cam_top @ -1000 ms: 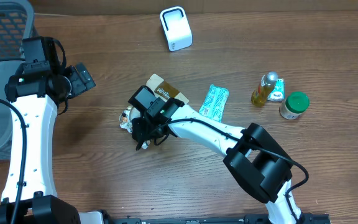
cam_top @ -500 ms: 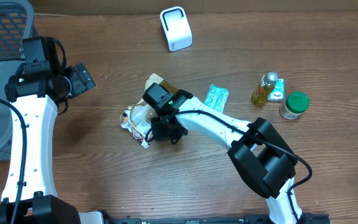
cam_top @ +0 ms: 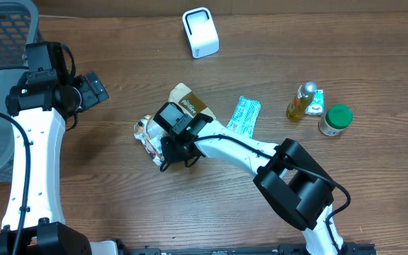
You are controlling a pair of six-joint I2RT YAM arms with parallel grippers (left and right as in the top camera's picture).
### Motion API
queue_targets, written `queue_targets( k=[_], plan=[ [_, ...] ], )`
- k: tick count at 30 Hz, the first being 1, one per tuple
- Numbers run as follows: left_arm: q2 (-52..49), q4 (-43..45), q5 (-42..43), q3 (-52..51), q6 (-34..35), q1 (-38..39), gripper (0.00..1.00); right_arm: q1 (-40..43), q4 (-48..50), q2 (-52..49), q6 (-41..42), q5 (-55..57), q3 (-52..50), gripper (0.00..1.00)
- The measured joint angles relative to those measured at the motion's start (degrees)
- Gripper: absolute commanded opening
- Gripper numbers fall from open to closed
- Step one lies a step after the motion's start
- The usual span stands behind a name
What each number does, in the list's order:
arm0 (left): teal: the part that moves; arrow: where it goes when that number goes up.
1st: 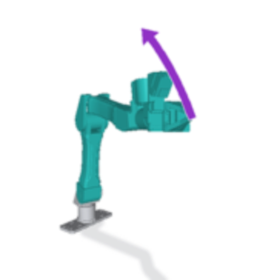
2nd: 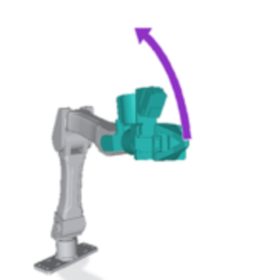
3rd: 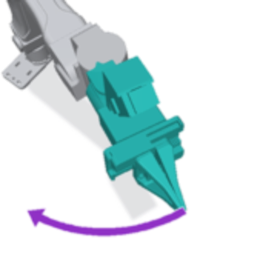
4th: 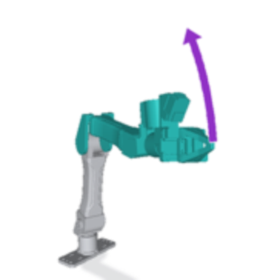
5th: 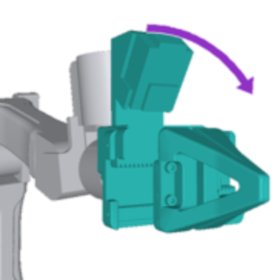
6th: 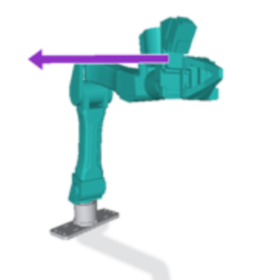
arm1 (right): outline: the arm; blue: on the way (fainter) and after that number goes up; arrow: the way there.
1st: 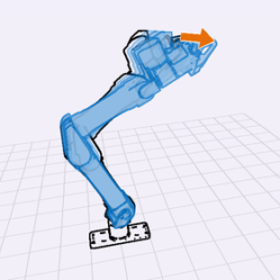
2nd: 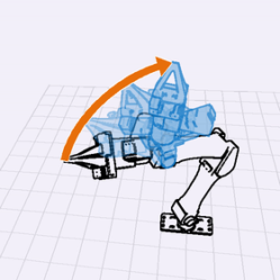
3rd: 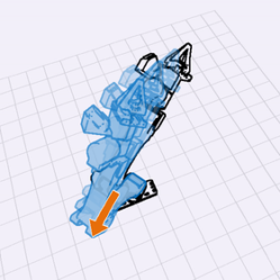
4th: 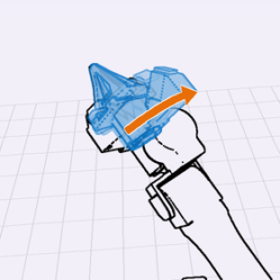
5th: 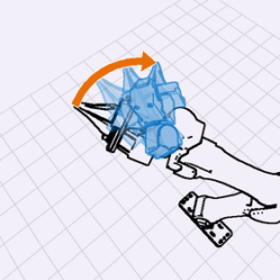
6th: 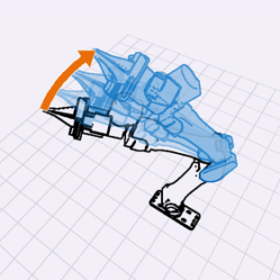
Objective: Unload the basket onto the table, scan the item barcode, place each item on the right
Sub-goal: 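Lift the snack bag and raise it toward the white scanner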
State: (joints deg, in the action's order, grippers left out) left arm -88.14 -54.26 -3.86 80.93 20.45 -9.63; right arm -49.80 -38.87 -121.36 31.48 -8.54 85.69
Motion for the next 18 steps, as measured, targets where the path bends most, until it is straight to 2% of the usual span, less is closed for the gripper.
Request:
queue_targets(
  k=[2, 4, 7, 8, 9, 10, 13, 16, 18],
  plan=[
    [0.0, 0.0, 0.0, 0.0, 0.0, 0.0, 0.99, -0.1, 2.2, 0.0, 0.0, 0.0, 0.0, 0.17],
    [0.0, 0.0, 0.0, 0.0, 0.0, 0.0, 1.0, -0.1, 3.7, 0.0, 0.0, 0.0, 0.0, 0.25],
    [0.0, 0.0, 0.0, 0.0, 0.0, 0.0, 1.0, -0.1, 4.4, 0.0, -0.8, -0.9, 0.0, 0.29],
    [0.0, 0.0, 0.0, 0.0, 0.0, 0.0, 0.99, -0.1, 3.9, 0.0, -1.6, -1.7, 0.2, 0.38],
    [0.0, 0.0, 0.0, 0.0, 0.0, 0.0, 0.99, 0.0, 2.7, 0.0, -2.9, -3.0, 0.5, 0.4],
    [0.0, 0.0, 0.0, 0.0, 0.0, 0.0, 1.0, 0.2, -1.1, -0.1, -4.3, -3.7, 2.2, 0.46],
    [0.0, -0.1, 0.0, 0.0, 0.0, 0.0, 1.0, 2.0, -13.5, -0.5, -8.7, -4.5, 13.0, 0.53],
    [0.0, 0.0, 0.0, 0.0, 0.0, 0.0, 1.0, 4.7, -16.2, -0.4, -11.5, -2.8, 22.5, 0.57],
    [0.0, 0.0, 0.0, 0.0, 0.0, 0.0, 1.0, 6.4, -15.9, 0.1, -12.8, -0.8, 25.3, 0.62]
  ],
)
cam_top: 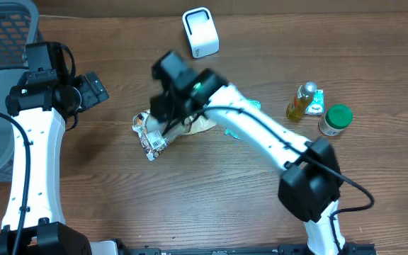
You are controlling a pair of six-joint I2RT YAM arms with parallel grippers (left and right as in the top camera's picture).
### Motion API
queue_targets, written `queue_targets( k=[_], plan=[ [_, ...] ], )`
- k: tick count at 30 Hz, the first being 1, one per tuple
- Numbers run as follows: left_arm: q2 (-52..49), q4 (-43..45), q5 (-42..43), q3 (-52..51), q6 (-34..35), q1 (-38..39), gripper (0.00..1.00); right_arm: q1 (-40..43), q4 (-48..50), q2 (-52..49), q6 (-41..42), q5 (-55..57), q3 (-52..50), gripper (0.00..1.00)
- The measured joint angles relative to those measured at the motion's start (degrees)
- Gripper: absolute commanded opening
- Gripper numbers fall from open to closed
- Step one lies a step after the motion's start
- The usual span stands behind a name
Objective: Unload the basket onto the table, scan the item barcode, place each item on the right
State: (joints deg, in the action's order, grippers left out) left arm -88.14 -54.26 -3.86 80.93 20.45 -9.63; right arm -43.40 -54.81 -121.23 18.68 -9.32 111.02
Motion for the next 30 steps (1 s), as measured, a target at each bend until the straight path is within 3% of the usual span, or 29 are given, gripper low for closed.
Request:
queue_targets(
  k=[3, 10, 22, 30],
  plan=[
    [0.0, 0.0, 0.0, 0.0, 0.0, 0.0, 0.99, 3.2, 0.2, 0.6, -1.5, 3.9, 0.7, 0.73],
    [0.0, 0.0, 0.0, 0.0, 0.0, 0.0, 1.0, 6.7, 0.3, 0.4, -2.6, 7.0, 0.4, 0.82],
    [0.0, 0.0, 0.0, 0.0, 0.0, 0.0, 1.0, 6.1, 0.3, -7.3, -8.9, 7.5, 0.4, 0.91],
    [0.0, 0.0, 0.0, 0.0, 0.0, 0.0, 1.0, 5.9, -0.1, -11.5, -9.7, 8.0, 0.3, 0.92]
  ],
)
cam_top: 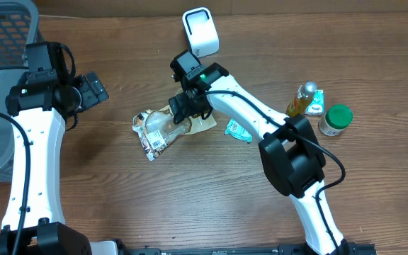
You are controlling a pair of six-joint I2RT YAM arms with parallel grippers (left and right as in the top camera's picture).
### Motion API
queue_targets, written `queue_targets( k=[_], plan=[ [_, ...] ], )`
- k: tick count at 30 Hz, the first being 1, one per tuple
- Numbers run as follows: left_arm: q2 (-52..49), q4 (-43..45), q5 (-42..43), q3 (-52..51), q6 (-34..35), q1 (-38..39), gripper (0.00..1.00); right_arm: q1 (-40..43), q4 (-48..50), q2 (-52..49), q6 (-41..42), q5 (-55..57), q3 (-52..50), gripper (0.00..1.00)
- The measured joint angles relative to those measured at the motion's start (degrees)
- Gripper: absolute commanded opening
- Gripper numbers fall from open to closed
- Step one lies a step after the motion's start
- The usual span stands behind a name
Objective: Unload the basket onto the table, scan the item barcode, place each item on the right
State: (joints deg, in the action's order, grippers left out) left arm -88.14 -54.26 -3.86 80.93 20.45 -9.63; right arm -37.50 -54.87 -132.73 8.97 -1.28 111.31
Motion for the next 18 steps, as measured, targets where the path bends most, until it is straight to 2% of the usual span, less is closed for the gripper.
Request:
queue_targets(
  k=[13, 15, 16, 17, 18],
  plan=[
    [0.0, 0.0, 0.0, 0.0, 0.0, 0.0, 0.99, -0.2, 0.5, -2.4, 0.0, 0.0, 0.0, 0.89],
    [0.0, 0.0, 0.0, 0.0, 0.0, 0.0, 1.0, -0.2, 0.9, -2.8, 0.0, -0.2, 0.0, 0.82],
    [0.0, 0.0, 0.0, 0.0, 0.0, 0.0, 1.0, -0.2, 0.8, -2.9, 0.2, -0.4, 0.0, 0.75],
    [0.0, 0.0, 0.0, 0.0, 0.0, 0.0, 1.0, -0.2, 0.8, -2.9, 0.0, -0.5, 0.0, 0.61],
    [0.0, 0.0, 0.0, 0.0, 0.0, 0.0, 0.99, -0.2, 0.6, -2.9, 0.1, -0.7, 0.0, 0.54]
  ],
)
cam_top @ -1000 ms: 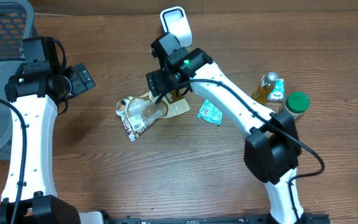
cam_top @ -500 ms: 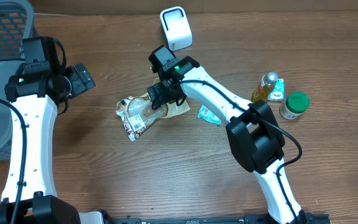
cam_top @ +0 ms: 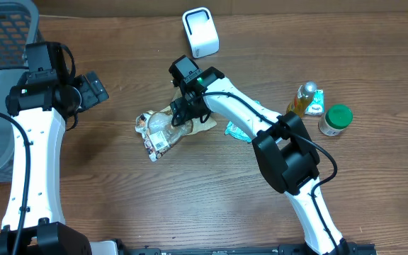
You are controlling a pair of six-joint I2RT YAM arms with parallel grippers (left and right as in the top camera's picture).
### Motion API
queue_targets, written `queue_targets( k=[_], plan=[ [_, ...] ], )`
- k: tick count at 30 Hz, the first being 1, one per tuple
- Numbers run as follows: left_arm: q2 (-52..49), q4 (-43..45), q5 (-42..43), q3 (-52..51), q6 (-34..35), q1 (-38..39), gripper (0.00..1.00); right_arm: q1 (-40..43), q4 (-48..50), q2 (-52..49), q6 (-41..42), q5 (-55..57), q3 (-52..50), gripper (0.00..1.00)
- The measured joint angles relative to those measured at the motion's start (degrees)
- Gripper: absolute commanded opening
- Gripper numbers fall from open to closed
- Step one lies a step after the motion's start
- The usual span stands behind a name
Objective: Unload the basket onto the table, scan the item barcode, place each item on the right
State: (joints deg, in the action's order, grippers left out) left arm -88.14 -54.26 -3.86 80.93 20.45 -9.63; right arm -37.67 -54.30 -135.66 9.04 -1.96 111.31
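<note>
A crinkled clear-and-brown snack bag (cam_top: 159, 132) with a barcode label lies left of the table's middle in the overhead view. My right gripper (cam_top: 180, 113) is at the bag's upper right end and looks shut on it, with the arm stretched over from the right. The white barcode scanner (cam_top: 200, 32) stands at the back, a little beyond the gripper. My left gripper (cam_top: 93, 89) hovers at the left, well away from the bag, and its jaws cannot be made out.
A teal packet (cam_top: 238, 130) lies partly under the right arm. A small yellow oil bottle (cam_top: 302, 100) and a green-lidded jar (cam_top: 335, 119) stand at the right. A grey mesh basket fills the left edge.
My right gripper shifted slightly to the left and toward the front with the bag's end. The bag barely changed place. The left arm is where it was.
My right gripper was first down on the bag near the table's middle. Then it was farther back with the bag turned beneath it and the teal packet nudged. Later it sat close in front of the scanner at the bag's end, and it has stayed there.
</note>
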Motion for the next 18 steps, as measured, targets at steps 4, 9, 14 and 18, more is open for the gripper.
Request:
queue_targets(
  k=[4, 9, 14, 18],
  plan=[
    [0.0, 0.0, 0.0, 0.0, 0.0, 0.0, 1.0, 0.0, -0.9, 0.0, 0.5, -1.2, 0.0, 0.32],
    [0.0, 0.0, 0.0, 0.0, 0.0, 0.0, 1.0, 0.4, -3.3, 0.0, 0.3, -4.7, 0.9, 0.22],
    [0.0, 0.0, 0.0, 0.0, 0.0, 0.0, 1.0, 2.1, -8.3, -0.1, 0.3, -6.3, 5.2, 0.22],
    [0.0, 0.0, 0.0, 0.0, 0.0, 0.0, 1.0, 3.3, -9.0, 0.1, 0.4, -6.6, 8.5, 0.14]
  ],
)
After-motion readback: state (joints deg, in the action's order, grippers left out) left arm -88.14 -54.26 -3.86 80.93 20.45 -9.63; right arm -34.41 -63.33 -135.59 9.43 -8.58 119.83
